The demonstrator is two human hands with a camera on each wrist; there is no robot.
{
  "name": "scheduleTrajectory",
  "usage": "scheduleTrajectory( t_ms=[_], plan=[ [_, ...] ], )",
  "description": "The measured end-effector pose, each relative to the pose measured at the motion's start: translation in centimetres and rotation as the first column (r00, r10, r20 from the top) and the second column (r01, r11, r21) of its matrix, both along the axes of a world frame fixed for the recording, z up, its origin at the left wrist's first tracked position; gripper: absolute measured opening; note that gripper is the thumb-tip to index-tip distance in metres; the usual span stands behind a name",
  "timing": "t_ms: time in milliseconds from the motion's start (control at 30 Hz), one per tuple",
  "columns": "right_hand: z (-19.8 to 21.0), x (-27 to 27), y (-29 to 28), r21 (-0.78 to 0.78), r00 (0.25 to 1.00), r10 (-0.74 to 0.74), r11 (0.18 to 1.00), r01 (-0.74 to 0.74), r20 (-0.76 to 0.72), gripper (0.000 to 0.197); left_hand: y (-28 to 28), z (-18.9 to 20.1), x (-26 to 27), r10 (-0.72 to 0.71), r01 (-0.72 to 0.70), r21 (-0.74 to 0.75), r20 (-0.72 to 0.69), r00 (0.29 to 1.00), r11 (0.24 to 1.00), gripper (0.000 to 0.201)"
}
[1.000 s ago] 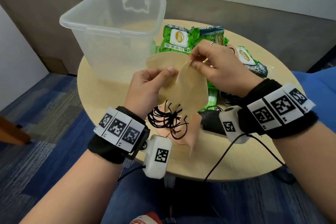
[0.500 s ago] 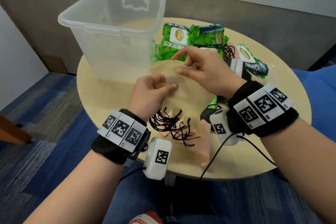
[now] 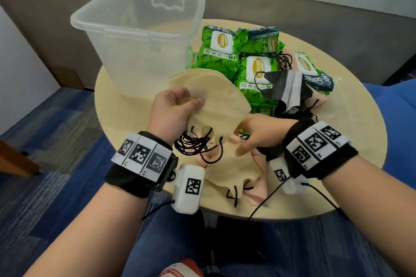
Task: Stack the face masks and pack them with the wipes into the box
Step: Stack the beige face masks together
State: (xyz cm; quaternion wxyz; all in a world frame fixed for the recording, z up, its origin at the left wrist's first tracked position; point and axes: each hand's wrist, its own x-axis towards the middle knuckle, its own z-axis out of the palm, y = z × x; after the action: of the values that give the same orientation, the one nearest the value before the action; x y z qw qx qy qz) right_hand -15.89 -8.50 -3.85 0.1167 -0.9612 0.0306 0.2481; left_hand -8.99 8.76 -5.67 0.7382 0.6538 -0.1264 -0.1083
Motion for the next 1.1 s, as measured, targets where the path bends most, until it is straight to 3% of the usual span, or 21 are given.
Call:
scheduleTrajectory(
  t_ms=[133, 233, 300, 367, 500, 600, 667, 733, 800, 933, 1033, 1100],
  plan=[
    [-1.9, 0.9, 0.9, -0.153, 0.998, 0.058, 0.986, -0.059, -0.012, 0.056, 0.0, -0.1, 0.2, -0.002, 0.002, -0.007, 0.002, 1.0, 1.0, 0.028],
    [-3.4, 1.4, 0.9, -0.178, 0.997, 0.067, 0.982, -0.07, -0.023, 0.053, 0.0, -0.2, 0.2, -0.014, 0.014, -0.009, 0.003, 1.0, 1.0, 0.01],
    [-3.8, 1.5, 0.8, -0.143, 0.999, 0.044, 0.989, -0.046, -0.021, 0.04, 0.0, -0.2, 0.2, -0.033, 0.033, -0.019, 0.008, 0.999, 0.999, 0.016],
    [-3.1, 1.3, 0.6, -0.073, 0.999, 0.023, 0.997, -0.02, 0.04, 0.024, -0.1, -0.3, 0.2, -0.044, 0.044, -0.042, 0.006, 0.999, 0.998, 0.02],
    [0.8, 0.8, -1.2, -0.046, 0.977, 0.007, 0.999, 0.003, 0.211, 0.021, 0.0, -0.3, 0.4, -0.026, 0.027, -0.072, 0.016, 1.0, 0.997, 0.022],
    [4.5, 0.2, -3.3, 0.107, 0.912, -0.16, 0.986, 0.129, 0.377, 0.019, 0.2, -0.4, 0.7, 0.012, -0.01, -0.073, 0.03, 0.999, 0.997, 0.023],
    [6.7, -0.3, -4.4, 0.273, 0.806, -0.295, 0.946, 0.173, 0.513, 0.012, 0.2, -0.4, 0.9, 0.026, -0.023, -0.08, 0.033, 0.999, 0.997, 0.023],
    [8.2, -0.6, -4.7, 0.389, 0.725, -0.362, 0.911, 0.14, 0.586, 0.01, 0.1, -0.5, 0.9, 0.038, -0.035, -0.079, 0.039, 0.999, 0.996, 0.024],
    [9.1, -0.8, -4.6, 0.495, 0.694, -0.403, 0.865, 0.077, 0.596, 0.018, 0.0, -0.5, 0.8, 0.045, -0.04, -0.083, 0.05, 0.998, 0.996, 0.025],
    [9.9, -1.3, -4.3, 0.646, 0.692, -0.456, 0.763, -0.021, 0.56, 0.02, 0.1, -0.4, 0.6, 0.065, -0.058, -0.08, 0.096, 0.993, 0.995, 0.027],
    [9.5, -1.2, -3.5, 0.715, 0.762, -0.439, 0.698, -0.043, 0.475, 0.016, 0.1, -0.2, 0.4, 0.056, -0.046, -0.094, 0.099, 0.993, 0.994, 0.027],
    [8.7, -0.7, -2.8, 0.697, 0.801, -0.415, 0.717, -0.004, 0.431, 0.018, 0.0, 0.0, 0.1, 0.02, -0.008, -0.114, 0.101, 0.995, 0.993, 0.027]
  ],
)
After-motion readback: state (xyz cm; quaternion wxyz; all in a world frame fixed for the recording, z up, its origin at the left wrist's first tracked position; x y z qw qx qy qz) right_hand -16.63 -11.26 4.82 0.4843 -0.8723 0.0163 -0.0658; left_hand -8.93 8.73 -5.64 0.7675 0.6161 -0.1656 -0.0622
